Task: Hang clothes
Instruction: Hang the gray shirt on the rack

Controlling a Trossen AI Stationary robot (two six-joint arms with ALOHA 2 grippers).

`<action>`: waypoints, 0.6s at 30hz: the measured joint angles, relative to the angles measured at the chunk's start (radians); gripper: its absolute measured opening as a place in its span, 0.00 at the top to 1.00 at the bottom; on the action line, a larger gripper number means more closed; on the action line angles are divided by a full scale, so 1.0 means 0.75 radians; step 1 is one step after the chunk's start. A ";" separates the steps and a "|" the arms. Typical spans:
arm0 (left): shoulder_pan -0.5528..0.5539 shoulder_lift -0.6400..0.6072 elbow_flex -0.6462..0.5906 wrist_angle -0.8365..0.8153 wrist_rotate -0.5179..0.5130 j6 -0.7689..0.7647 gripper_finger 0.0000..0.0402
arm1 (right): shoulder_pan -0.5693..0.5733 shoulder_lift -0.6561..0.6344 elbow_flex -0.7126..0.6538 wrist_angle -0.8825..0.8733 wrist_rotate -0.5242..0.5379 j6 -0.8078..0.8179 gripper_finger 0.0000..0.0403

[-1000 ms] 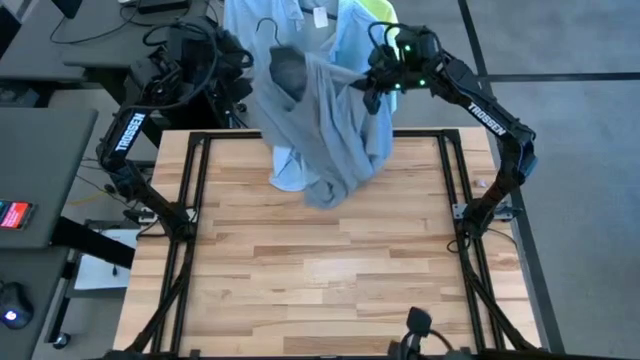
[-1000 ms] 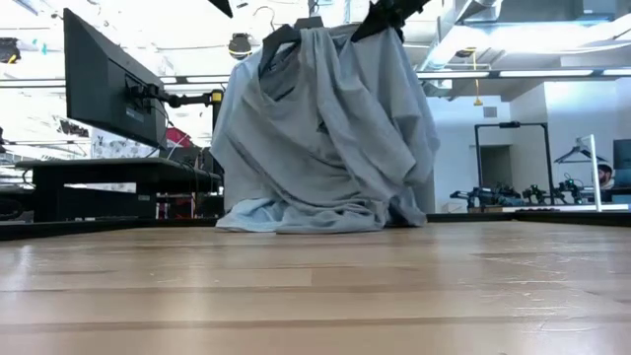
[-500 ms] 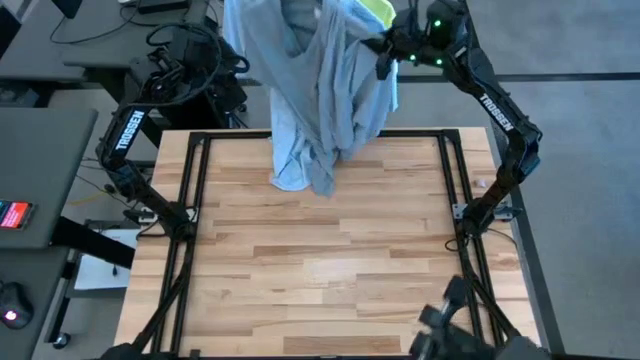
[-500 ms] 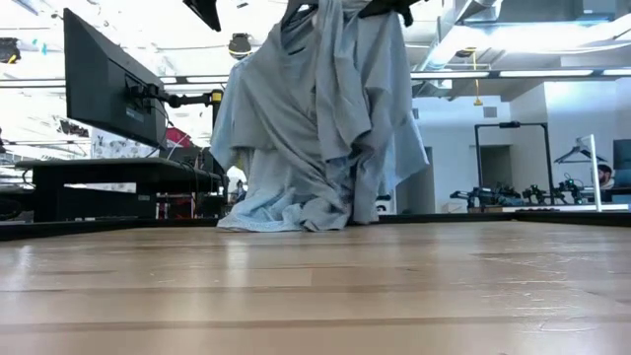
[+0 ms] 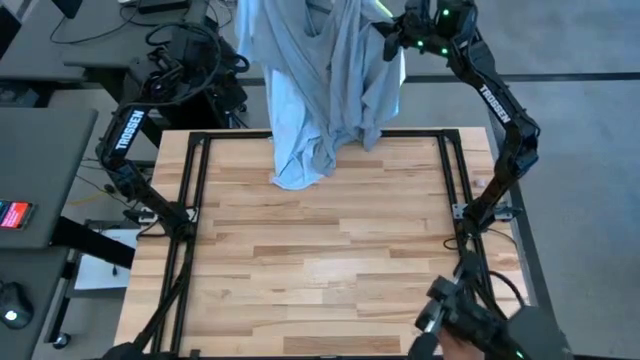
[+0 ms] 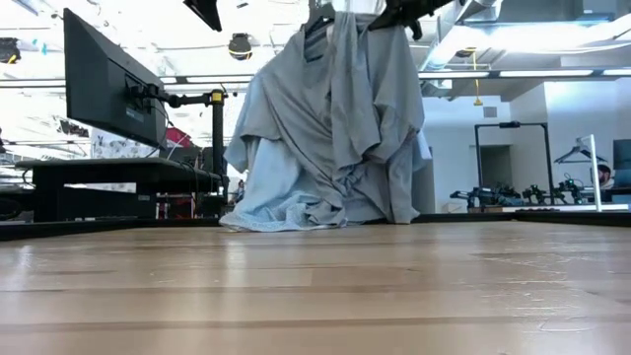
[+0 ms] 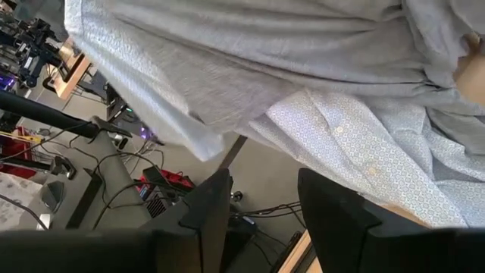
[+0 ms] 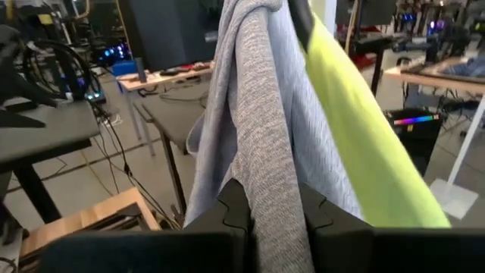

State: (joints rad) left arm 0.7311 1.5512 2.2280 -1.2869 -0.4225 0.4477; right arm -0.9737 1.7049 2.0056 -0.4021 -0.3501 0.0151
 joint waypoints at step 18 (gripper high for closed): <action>0.000 0.003 -0.001 -0.112 0.127 -0.102 0.65 | 0.002 0.041 -0.001 -0.193 0.001 -0.102 0.65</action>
State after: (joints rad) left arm 0.7311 1.5536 2.2276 -1.3706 -0.3275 0.3714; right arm -0.9723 1.7356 2.0052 -0.5472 -0.3496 -0.0614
